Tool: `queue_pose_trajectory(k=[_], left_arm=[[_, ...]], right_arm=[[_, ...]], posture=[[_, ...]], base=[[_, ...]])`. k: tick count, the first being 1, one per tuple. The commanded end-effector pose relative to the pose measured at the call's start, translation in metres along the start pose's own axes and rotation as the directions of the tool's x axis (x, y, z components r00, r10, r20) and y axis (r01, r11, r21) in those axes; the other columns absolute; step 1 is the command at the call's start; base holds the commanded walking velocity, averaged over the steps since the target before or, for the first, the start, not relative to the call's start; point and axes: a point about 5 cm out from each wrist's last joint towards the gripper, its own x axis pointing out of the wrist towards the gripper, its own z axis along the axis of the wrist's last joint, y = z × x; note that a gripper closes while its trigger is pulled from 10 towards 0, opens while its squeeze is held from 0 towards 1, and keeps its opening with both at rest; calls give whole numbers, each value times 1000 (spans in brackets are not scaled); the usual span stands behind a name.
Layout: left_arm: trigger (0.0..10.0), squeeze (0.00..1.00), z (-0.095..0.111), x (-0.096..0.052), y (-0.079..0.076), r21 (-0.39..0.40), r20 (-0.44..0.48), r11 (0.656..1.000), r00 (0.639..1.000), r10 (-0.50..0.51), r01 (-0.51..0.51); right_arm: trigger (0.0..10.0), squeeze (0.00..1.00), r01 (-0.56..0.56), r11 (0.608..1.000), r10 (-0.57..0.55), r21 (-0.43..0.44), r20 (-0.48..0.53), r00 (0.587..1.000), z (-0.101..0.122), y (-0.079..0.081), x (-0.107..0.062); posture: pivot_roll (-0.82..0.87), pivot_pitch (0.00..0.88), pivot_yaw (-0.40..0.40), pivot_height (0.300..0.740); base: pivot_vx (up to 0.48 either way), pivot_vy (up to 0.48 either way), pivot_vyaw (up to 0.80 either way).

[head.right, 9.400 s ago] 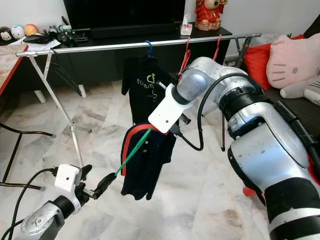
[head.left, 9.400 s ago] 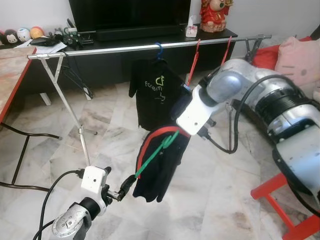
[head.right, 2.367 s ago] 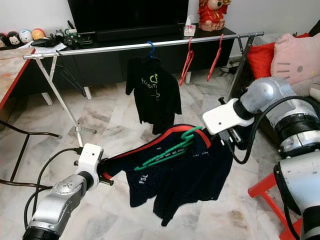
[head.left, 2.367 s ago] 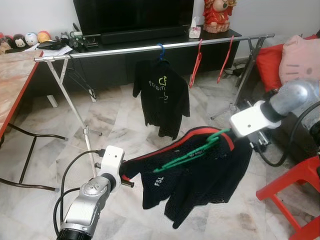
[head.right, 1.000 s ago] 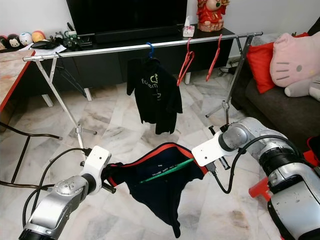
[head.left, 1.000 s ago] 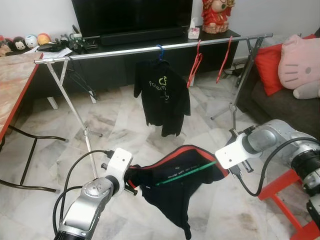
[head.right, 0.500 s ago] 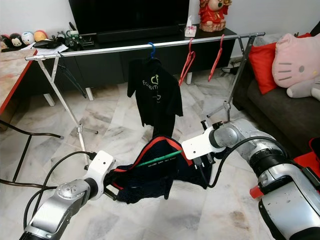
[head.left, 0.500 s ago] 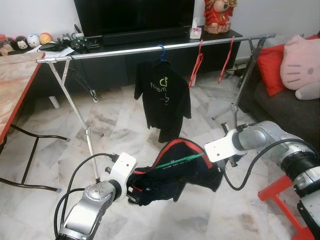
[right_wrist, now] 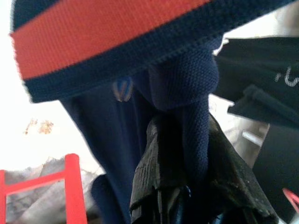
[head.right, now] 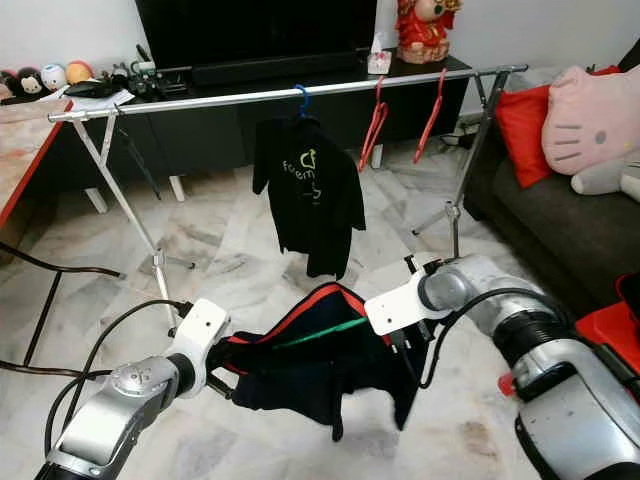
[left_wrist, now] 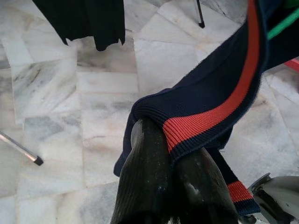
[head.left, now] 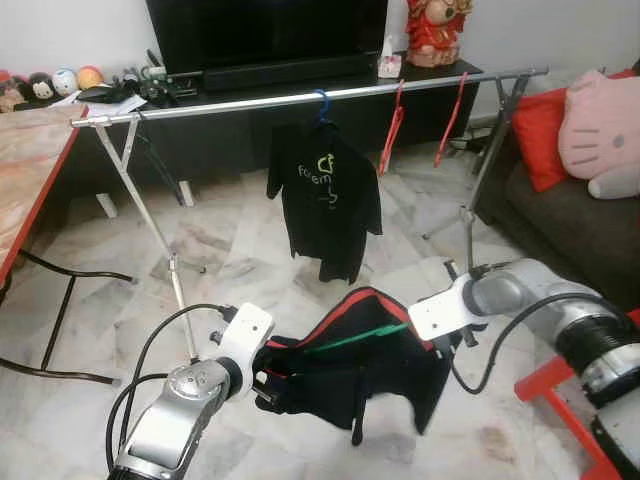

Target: Hang hanger

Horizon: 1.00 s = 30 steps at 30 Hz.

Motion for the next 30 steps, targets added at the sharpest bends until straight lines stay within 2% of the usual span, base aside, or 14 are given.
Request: queue_pose_trajectory(k=[1,3,11,14,15,16,17,18,20,23,27,29,30], left_arm=[[0,0,7,-1,-1,4,15,1000,1000,-12,12],[0,0,9,-1,-3,-2,22,1000,1000,-22,22],[0,0,10,-1,-4,-3,24,1000,999,-25,25],[0,0,20,1,-9,-21,65,998,997,-50,51],[0,0,20,1,-9,-21,65,998,997,-50,51],[0,0,25,2,-14,-32,89,997,994,-65,68],[0,0,29,2,-18,-34,107,996,991,-77,81],[0,0,29,2,-18,-34,107,996,991,-77,81],[0,0,39,2,-27,-32,144,992,983,-117,123],[0,0,41,2,-31,-34,152,990,980,-132,138],[0,0,40,3,-37,-23,138,985,977,-165,169],[0,0,31,3,-39,13,89,985,980,-175,175],[0,0,21,2,-39,74,23,982,984,-174,172]], right_arm=[[10000,0,36,999,-35,28,-25,999,1,0,4],[10000,0,68,996,-66,62,-32,997,6,-1,8],[10000,0,78,994,-76,74,-33,997,8,-1,10],[10000,0,67,964,-93,256,91,991,46,5,28],[10000,0,67,964,-93,256,91,991,46,5,28],[10000,0,59,948,-107,313,137,985,64,7,34],[10000,0,64,939,-122,338,155,980,74,7,37],[10000,0,64,939,-122,338,155,980,74,7,37],[10000,0,29,904,-143,427,236,961,99,8,39],[10000,0,39,902,-152,429,232,961,104,7,40],[10000,0,93,877,-206,472,193,959,106,1,42],[10000,0,124,844,-250,522,179,952,105,-4,40],[10000,0,137,817,-277,561,173,945,103,-8,38]], posture=[[-168,0,29,740],[-168,0,29,740],[-168,0,29,740],[-159,0,21,740],[-159,0,21,740],[-159,0,21,740],[-156,0,16,740],[-156,0,16,740],[-152,0,13,740],[-149,0,13,740],[-146,0,9,740],[-146,0,9,740],[-144,0,8,740]], base=[[0,0,0],[0,0,0],[0,0,0],[0,0,0],[0,0,0],[0,0,0],[0,0,0],[0,0,0],[0,0,0],[0,0,0],[0,0,0],[0,0,0],[0,0,0]])
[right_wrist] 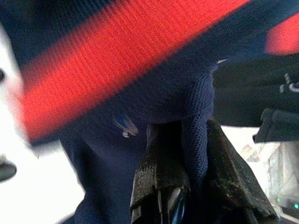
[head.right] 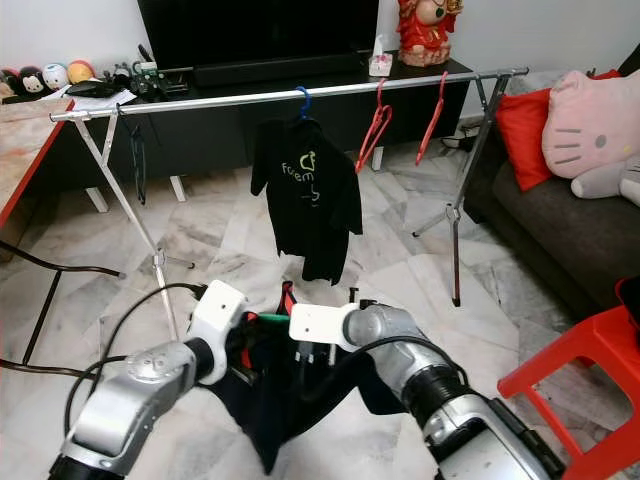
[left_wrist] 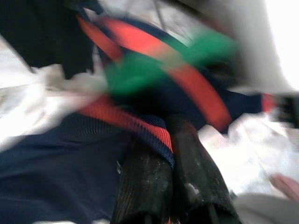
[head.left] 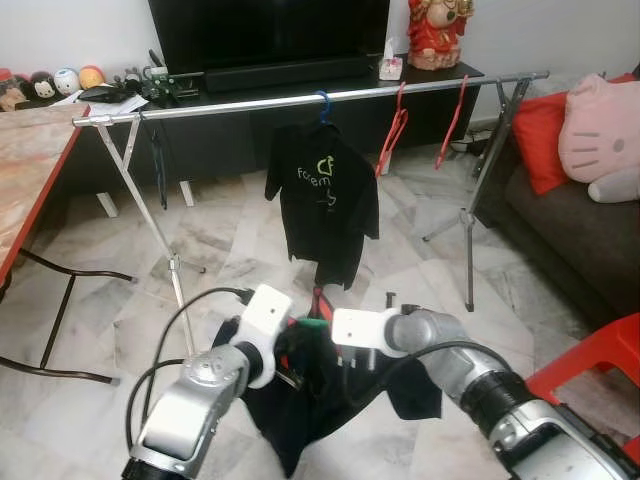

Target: Hang hanger

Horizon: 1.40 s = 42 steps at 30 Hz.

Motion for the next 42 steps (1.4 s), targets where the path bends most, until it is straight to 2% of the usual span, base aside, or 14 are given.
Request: queue_pose_trajectory(k=[1,3,4,6,7,8,9,11,21,22,35,37,38,42], left_arm=[[0,0,-9,-2,-6,68,-66,997,997,-29,33],[0,0,-10,-3,-6,77,-76,996,997,-28,34],[1490,0,-12,-3,-9,92,-88,994,995,-48,56],[1922,0,-12,-3,-10,97,-89,993,994,-60,69],[4667,0,-12,-3,-15,115,-92,988,991,-94,105],[8118,0,-11,-3,-17,127,-94,984,989,-110,122],[10000,0,-12,-3,-19,134,-100,981,987,-127,139],[10000,0,-14,-4,-23,159,-121,972,980,-157,175],[10000,35,-14,-4,-24,171,-114,969,981,-159,177],[10000,1000,-16,-5,-24,174,-127,968,979,-160,180],[10000,1000,-15,-17,-16,147,-81,975,984,-159,169],[10000,1000,-13,-32,-8,146,-27,977,987,-156,158],[10000,1000,-13,-32,-8,146,-27,977,987,-156,158],[10000,1000,-11,-54,-2,123,30,976,983,-183,178]], right_arm=[[10000,0,86,994,-88,63,38,995,8,-19,-6],[10000,0,90,994,-93,67,37,995,8,-19,-6],[10000,0,108,990,-112,90,41,993,9,-22,-6],[10000,0,112,989,-116,99,44,992,10,-22,-6],[10000,0,117,987,-123,110,51,991,12,-23,-5],[10000,0,120,986,-127,115,54,990,13,-24,-4],[10000,0,120,985,-128,121,59,990,15,-24,-4],[10000,0,119,984,-130,131,74,989,19,-23,-2],[10000,0,108,984,-125,145,113,986,27,-22,-1],[10000,0,105,984,-124,146,124,985,27,-22,-1],[10000,0,102,986,-121,131,149,981,18,-26,-5],[10000,0,116,988,-127,100,116,985,2,-32,-10],[10000,0,116,988,-127,100,116,985,2,-32,-10],[10000,0,94,995,-99,41,156,983,-8,-34,-16]], posture=[[-144,0,8,740],[-144,0,8,740],[-139,0,8,740],[-139,0,8,740],[-137,0,10,740],[-137,0,10,740],[-136,0,11,740],[-134,0,11,740],[-129,0,9,740],[-125,0,6,740],[-117,0,8,740],[-115,0,7,740],[-115,0,7,740],[-109,0,9,740]], base=[[0,0,0],[0,0,0],[0,0,0],[0,0,0],[0,0,0],[0,0,0],[0,0,0],[0,0,0],[0,0,0],[0,0,0],[0,0,0],[0,0,0],[0,0,0],[0,0,0]])
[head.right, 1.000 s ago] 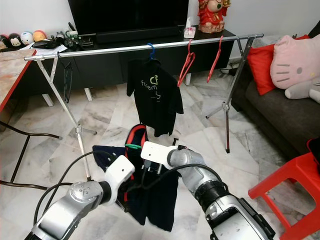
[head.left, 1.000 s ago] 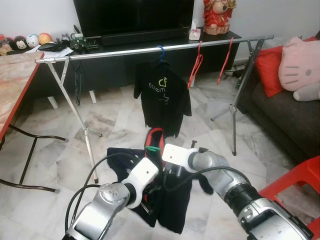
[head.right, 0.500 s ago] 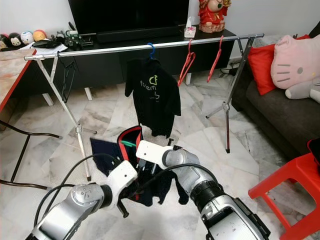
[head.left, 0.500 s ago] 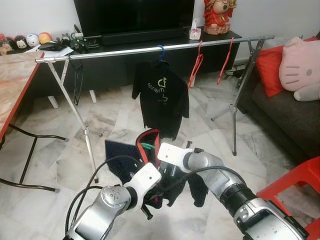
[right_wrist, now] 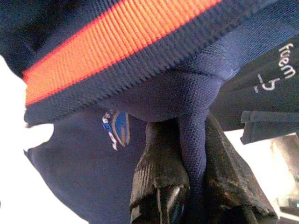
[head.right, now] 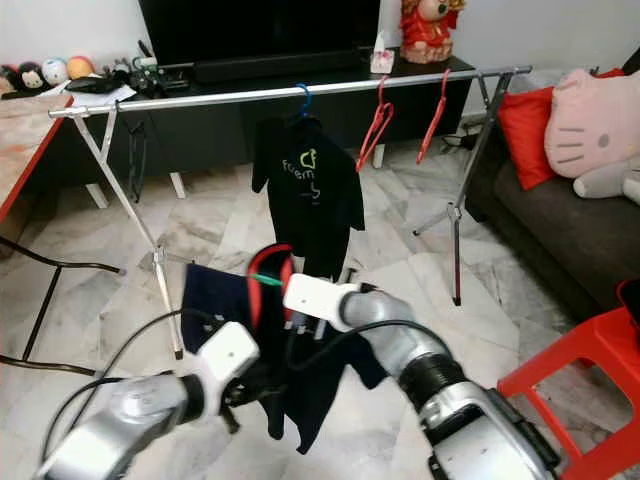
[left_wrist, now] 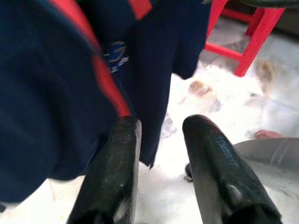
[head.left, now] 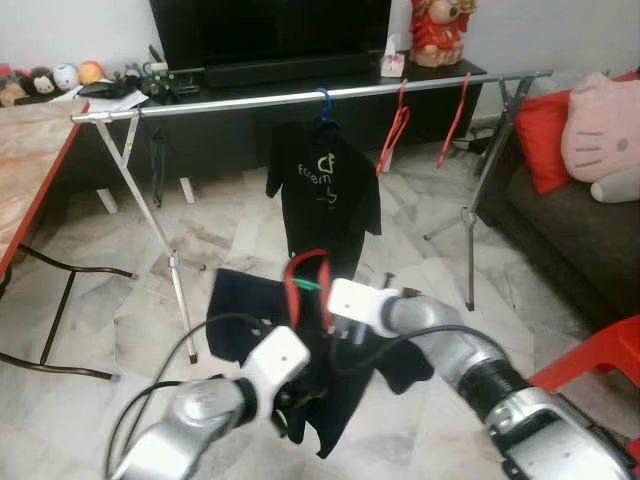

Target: Hang hanger

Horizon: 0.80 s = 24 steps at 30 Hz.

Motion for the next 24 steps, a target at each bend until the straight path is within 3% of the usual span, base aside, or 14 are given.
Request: queue_pose_trajectory(k=[1,7,17,24], left_arm=[[10000,1000,9,-16,1,-7,76,1000,997,-20,20],[10000,1000,8,-28,-1,-16,100,998,993,-58,60],[10000,1000,15,-28,5,25,122,998,990,-64,61],[10000,1000,30,-34,17,75,197,997,979,-42,28]], right_arm=[[10000,0,-7,998,13,-58,93,996,8,-10,-6],[10000,0,-79,986,100,-147,148,984,0,-15,-19],[10000,0,-201,964,235,-174,205,950,-5,-20,-33],[10000,0,-316,928,356,-199,215,909,-14,-15,-43]], posture=[[-108,0,9,740],[-110,0,15,740],[-117,0,18,740],[-118,0,19,740]], base=[[0,0,0],[0,0,0],[0,0,0],[0,0,0]])
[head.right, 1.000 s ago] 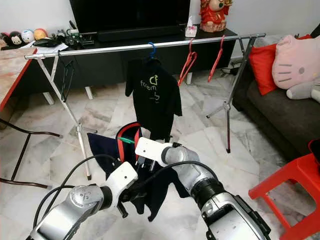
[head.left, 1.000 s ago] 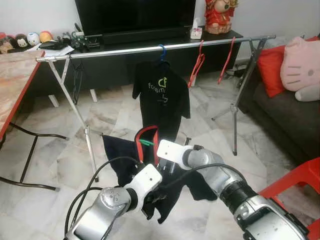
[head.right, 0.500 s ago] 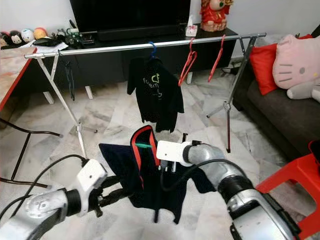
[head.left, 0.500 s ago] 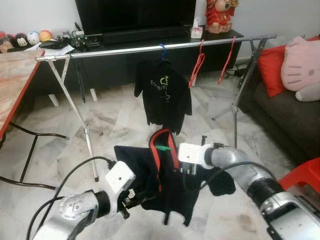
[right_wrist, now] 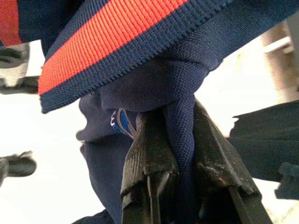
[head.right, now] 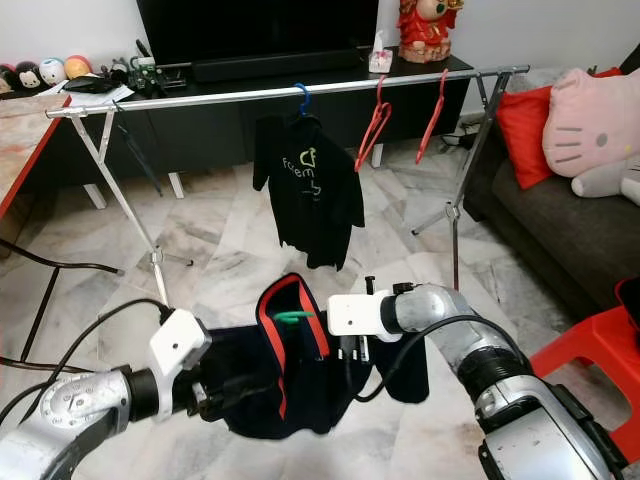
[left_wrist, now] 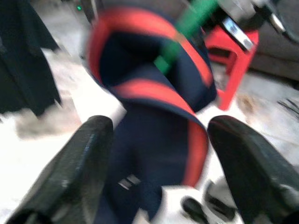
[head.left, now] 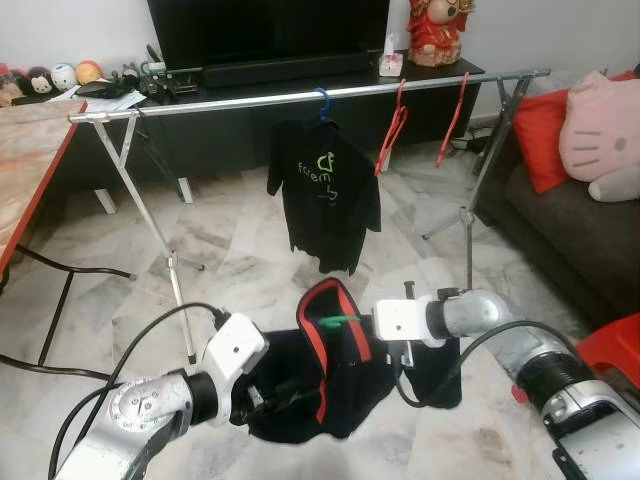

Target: Hang hanger

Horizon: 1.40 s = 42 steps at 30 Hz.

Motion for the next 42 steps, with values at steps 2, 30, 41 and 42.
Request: queue_pose_trajectory(k=[2,30,41,42], left_arm=[[10000,1000,4,-6,7,43,3,999,1000,2,-2],[10000,0,-19,25,2,-21,-55,997,996,-72,71],[4745,0,-15,42,-8,-47,-10,992,993,-116,115],[0,0,-16,43,-10,-49,-9,992,993,-118,118]], right_arm=[[10000,0,-1,1000,2,-12,64,998,5,-5,-7],[10000,0,-122,990,132,-64,193,972,26,0,-5],[10000,0,-127,990,139,-68,209,968,31,2,-1],[10000,0,-129,989,141,-69,210,968,32,2,0]], posture=[[-116,0,20,740],[-131,0,16,740],[-132,0,17,740],[-132,0,17,740]], base=[[0,0,0],[0,0,0],[0,0,0],[0,0,0]])
